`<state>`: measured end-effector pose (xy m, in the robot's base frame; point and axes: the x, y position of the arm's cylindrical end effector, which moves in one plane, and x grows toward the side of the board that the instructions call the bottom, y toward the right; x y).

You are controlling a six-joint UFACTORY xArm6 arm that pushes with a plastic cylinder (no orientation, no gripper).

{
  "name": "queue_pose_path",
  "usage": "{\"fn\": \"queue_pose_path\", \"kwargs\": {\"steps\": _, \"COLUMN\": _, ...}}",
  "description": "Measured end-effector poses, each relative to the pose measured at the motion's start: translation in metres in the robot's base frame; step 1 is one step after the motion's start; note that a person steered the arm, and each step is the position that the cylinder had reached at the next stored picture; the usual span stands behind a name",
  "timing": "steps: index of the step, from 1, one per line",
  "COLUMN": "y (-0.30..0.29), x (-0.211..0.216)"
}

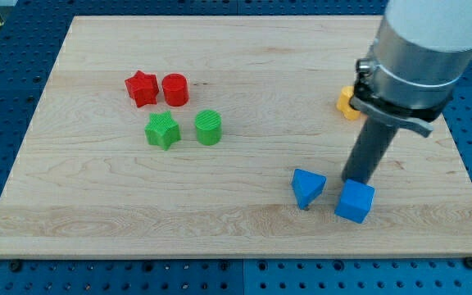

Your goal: Point at the green circle

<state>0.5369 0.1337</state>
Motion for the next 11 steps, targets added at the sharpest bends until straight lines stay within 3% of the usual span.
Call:
{"fn": "queue_pose_path", "kwargs": {"steps": 2, "y": -0.051, "x": -0.023}}
{"fn": "queue_pose_path", "kwargs": {"steps": 3, "y": -0.105, "x": -0.016}}
{"fn": "queue_pose_path", "kwargs": {"steps": 5, "y": -0.110, "x": -0.016}}
{"fn": "queue_pose_path", "kwargs": {"steps": 8, "y": -0.192, "x": -0.015}}
{"fn": "queue_pose_path", "kwargs": {"steps": 10, "y": -0.183, "x": -0.066}}
{"fn": "queue_pose_path", "kwargs": {"steps": 11, "y": -0.183, "x": -0.068}}
